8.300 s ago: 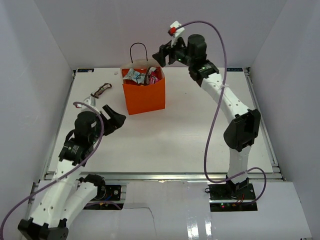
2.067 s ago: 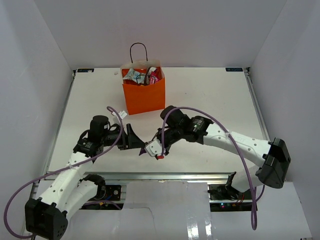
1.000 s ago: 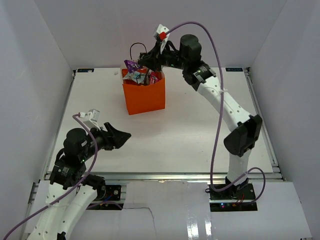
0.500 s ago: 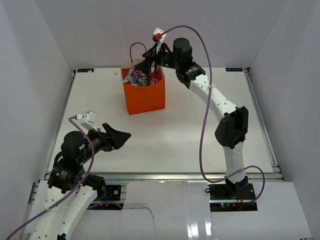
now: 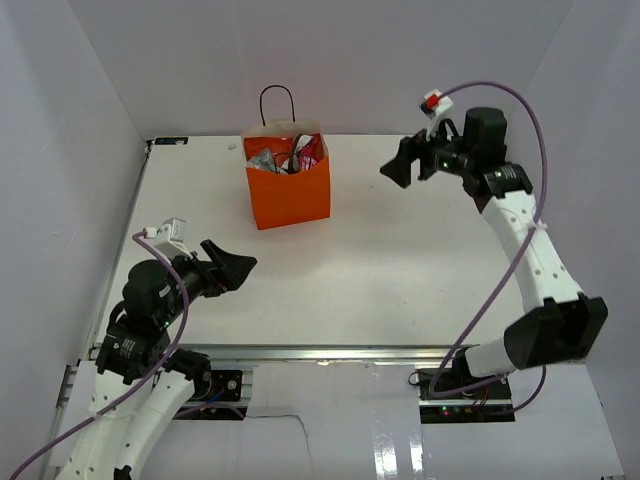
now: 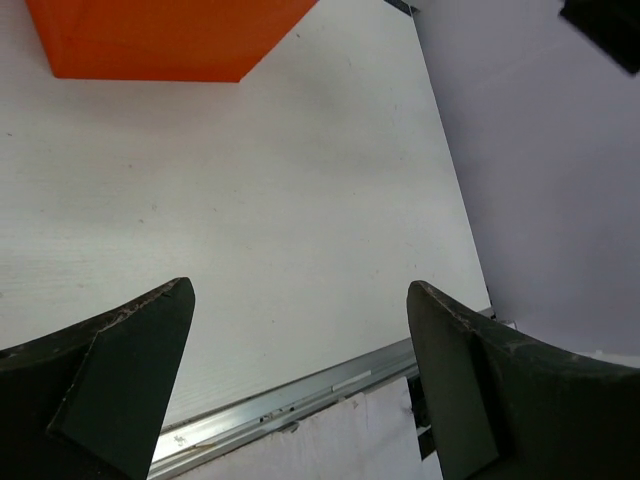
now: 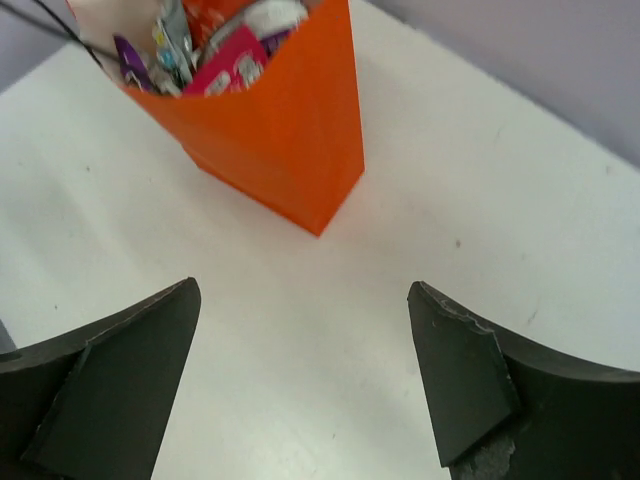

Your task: Place the snacks into the paper bag

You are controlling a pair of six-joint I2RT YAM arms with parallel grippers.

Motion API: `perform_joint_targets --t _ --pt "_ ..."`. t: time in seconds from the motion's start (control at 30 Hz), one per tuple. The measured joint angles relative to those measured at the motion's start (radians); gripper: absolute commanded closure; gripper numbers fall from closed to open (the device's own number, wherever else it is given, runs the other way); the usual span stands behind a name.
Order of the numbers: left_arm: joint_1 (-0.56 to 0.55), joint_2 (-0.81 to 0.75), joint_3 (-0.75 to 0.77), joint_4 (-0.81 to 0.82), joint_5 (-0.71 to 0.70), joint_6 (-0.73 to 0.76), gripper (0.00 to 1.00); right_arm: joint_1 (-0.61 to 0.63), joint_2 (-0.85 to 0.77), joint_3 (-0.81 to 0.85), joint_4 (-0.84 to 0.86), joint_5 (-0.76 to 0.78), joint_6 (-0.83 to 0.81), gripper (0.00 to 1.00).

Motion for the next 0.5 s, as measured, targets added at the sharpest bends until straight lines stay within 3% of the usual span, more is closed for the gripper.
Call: perform_joint_targets --t 0.27,0.5 --pt "0.0 -0.07 -0.023 0.031 -0.101 0.01 0.02 -0.013 -0.385 -0.474 -0.203 0.247 -0.069 0.1" --pt "0.0 0.032 -0.022 0.035 -0.094 0.092 0.02 -0.029 -0.488 -0.537 -0.22 0.491 -0.066 0.1"
